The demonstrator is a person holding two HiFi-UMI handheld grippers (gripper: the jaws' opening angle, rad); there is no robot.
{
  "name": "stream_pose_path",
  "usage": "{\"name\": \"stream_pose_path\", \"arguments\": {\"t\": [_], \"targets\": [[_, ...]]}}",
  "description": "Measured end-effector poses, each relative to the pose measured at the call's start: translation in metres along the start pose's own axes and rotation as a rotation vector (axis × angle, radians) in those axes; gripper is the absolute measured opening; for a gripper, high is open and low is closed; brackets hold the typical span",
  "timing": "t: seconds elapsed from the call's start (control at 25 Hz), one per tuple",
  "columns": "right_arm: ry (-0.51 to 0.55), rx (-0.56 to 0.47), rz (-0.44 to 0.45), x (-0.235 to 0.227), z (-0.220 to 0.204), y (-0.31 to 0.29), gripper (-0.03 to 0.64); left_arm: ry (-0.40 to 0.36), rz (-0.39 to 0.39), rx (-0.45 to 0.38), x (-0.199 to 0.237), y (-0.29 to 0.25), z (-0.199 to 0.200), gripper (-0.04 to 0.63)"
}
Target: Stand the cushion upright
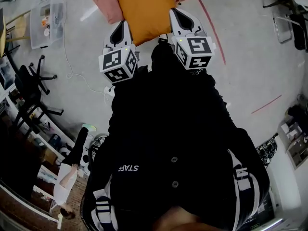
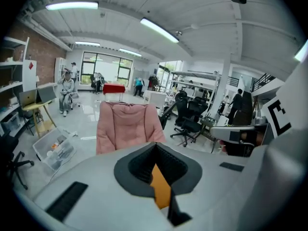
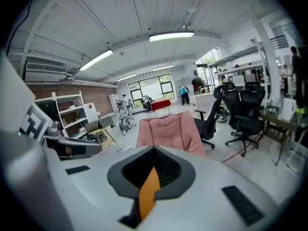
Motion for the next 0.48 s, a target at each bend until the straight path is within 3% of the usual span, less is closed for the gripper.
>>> {"name": "stream_pose_path", "arguments": {"t": [0.48], "targets": [[-0.017,0.124,0.054,-0.043,-0.021,-0.058,0.011,0.034,0.07,0.117,0.019,-0.055,-0.018,0.002]]}}
Point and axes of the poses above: the fingertips, and each gripper's own axes: y backward along the fingers, x to its left, z out of its top, the point moved 9 cm from there along y, backward along the fingers, and after that the axes turned 6 degrees about y, right-handed, at the moved point
